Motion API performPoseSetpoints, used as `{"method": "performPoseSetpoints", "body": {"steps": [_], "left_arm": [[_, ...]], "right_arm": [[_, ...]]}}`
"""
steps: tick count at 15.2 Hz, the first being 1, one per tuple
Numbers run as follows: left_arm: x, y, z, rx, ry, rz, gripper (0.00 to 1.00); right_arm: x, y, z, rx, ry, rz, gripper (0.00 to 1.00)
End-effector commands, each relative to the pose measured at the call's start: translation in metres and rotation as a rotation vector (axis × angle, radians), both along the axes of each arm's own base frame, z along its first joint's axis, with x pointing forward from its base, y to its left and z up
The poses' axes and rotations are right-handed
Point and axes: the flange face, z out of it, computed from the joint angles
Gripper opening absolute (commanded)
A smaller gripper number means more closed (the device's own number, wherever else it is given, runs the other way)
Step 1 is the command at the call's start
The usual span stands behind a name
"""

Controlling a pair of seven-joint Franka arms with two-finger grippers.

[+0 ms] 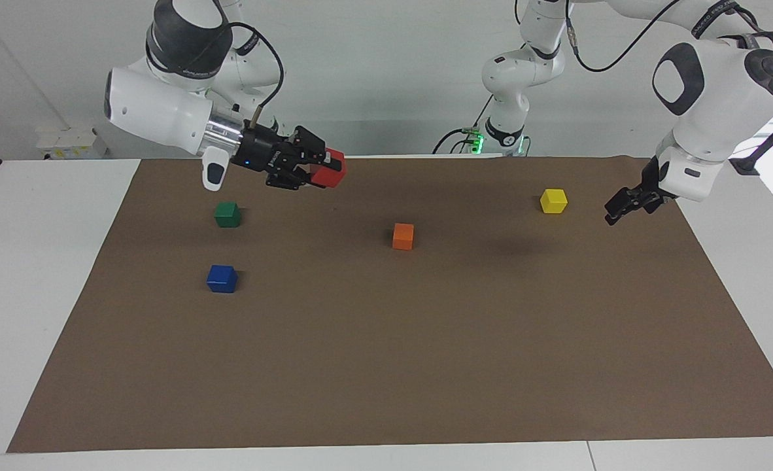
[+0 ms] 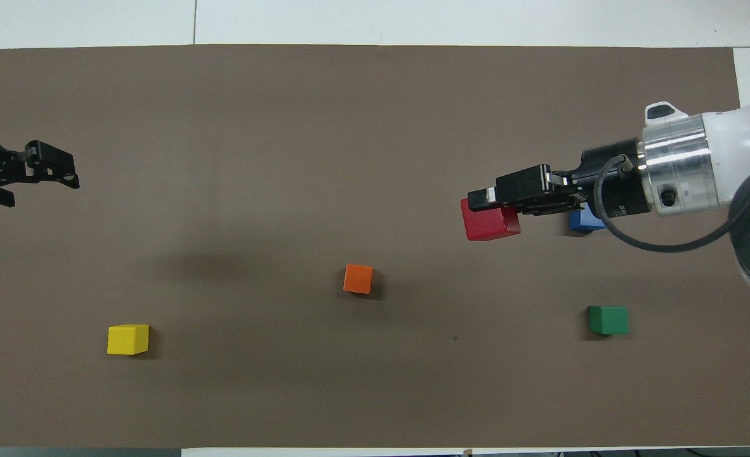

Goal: Transfer red block to right arm and stack on blue block
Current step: 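Carry the red cube with the right gripper over the blue cube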

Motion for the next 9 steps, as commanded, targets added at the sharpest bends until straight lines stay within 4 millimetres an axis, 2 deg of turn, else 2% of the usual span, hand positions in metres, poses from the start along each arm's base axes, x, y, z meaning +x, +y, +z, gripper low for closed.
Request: {"method": "performPoseSetpoints", "body": {"steps": [1,4,5,6,7,9], "left_arm": [[-0.009,-0.010,-0.013,0.045,-0.009,-0.035,1.00],[-0.021,-0.019,-0.016,0.052,-0.029,-0.054,1.00],[-0.031,-0.020,-0.004,0.059,-0.046,-0.056,1.00],[-0.036,-0.011,0.006,0.058,-0.059,-0.046,1.00],[-0.036,-0.008,0.011,0.042,-0.065,-0.050,1.00],[-0.029,-0.017,0.022,0.000,-0.090,-0.095,1.00]], "right_arm": [[0.002,-0.011,0.009,-0.234,-0.034,0.008,0.00],[0.001,-0.023,-0.003,-0.476,-0.051,0.036,0.00],[0.002,-0.031,-0.008,-0.581,-0.051,0.032,0.00],[0.002,-0.036,-0.013,-0.650,-0.050,0.035,0.00],[0.002,-0.040,-0.019,-0.687,-0.042,0.045,0.00],[0.000,-0.056,-0.038,-0.765,-0.017,0.053,0.00]]}}
